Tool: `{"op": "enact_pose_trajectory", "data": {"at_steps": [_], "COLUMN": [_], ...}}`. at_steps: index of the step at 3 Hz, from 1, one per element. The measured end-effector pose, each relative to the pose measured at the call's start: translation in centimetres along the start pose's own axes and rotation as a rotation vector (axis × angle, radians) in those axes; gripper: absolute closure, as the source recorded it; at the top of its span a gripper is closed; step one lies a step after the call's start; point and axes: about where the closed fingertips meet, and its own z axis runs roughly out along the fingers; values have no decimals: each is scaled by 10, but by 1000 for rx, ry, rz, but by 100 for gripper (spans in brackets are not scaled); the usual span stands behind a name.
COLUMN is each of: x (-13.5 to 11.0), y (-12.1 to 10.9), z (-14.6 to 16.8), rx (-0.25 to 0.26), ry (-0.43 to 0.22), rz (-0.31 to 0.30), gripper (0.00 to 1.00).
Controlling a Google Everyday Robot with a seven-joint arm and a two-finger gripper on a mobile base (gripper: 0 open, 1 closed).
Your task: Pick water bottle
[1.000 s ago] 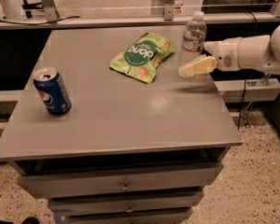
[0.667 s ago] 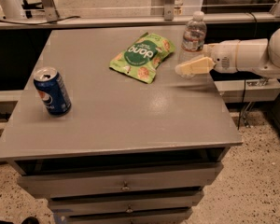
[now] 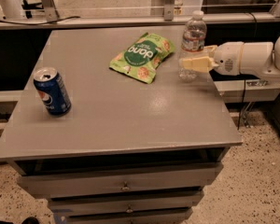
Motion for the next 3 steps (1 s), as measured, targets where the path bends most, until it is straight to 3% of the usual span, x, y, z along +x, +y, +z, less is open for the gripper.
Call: {"op": "enact_pose_trajectory", "data": {"at_steps": [1,2,3], "x": [-15,-46,-48], "y": [9,17,17], "z": [-11,-24,-25], "rx": [-6,-2,-2], "ry": [-37,-68,-70], "rz": [8,0,-1], "gripper": [88,100,100]}}
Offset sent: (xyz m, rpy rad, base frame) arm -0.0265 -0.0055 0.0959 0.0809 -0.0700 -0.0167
